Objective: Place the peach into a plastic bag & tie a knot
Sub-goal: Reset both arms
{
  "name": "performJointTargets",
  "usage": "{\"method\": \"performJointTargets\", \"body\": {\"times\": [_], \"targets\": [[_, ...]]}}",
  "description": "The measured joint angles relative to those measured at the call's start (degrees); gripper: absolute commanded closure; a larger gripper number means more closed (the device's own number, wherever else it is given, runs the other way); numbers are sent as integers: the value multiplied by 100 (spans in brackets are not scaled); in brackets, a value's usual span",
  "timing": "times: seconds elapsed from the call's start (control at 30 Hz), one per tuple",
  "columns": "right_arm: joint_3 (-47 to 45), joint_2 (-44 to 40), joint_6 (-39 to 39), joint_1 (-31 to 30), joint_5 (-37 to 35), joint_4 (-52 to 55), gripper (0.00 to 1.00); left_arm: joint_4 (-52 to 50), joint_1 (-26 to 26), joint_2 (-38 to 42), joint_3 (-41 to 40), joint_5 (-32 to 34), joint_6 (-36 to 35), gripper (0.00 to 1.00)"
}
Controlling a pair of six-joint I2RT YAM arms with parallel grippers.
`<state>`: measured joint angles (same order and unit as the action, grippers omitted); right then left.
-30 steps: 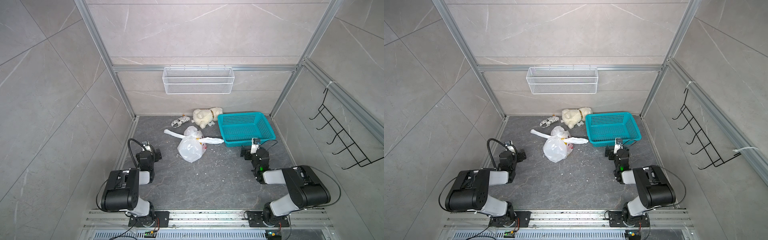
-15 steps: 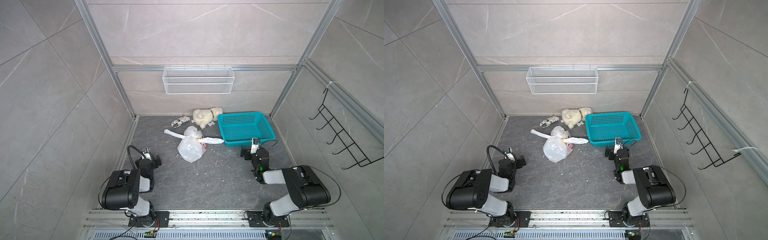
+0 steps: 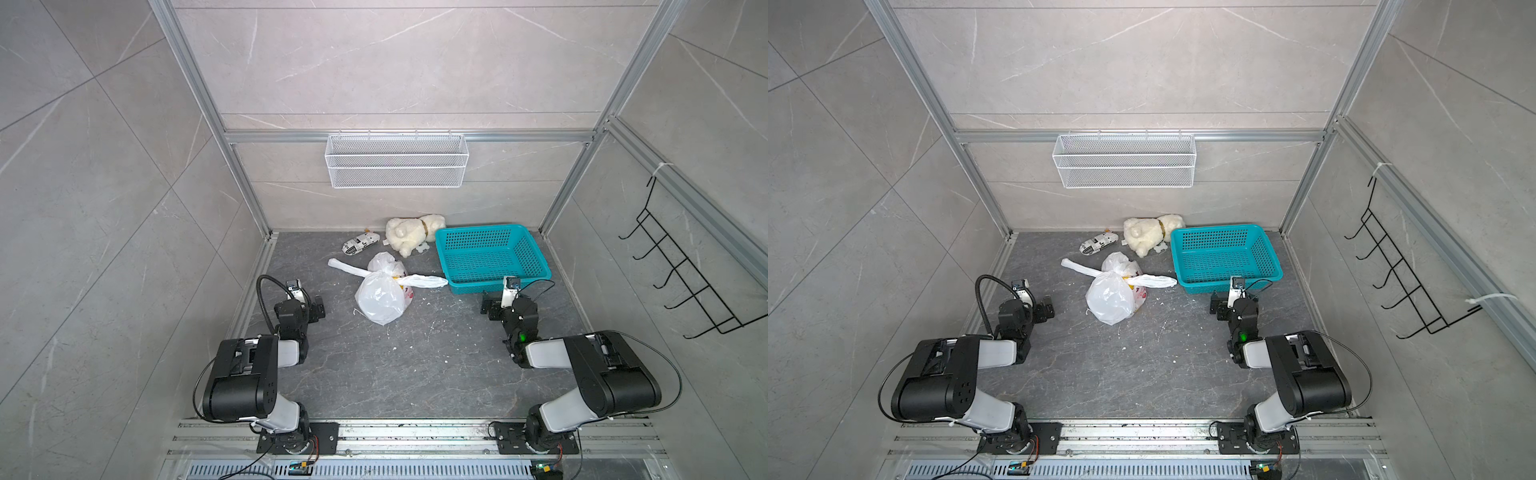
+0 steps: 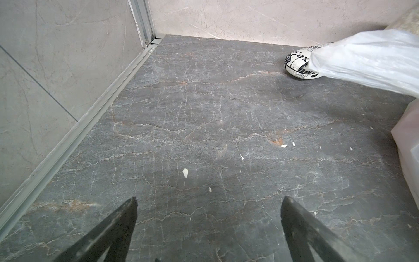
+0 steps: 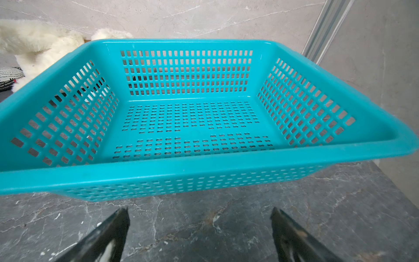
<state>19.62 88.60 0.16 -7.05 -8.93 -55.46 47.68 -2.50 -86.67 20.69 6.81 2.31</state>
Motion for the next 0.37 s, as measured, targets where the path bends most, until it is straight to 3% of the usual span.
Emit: {"method": "performJointTargets", "body": {"times": [0.37], "targets": [[0,0,0,0,2,26,0,-13,0,0,0,0,0,0]]}}
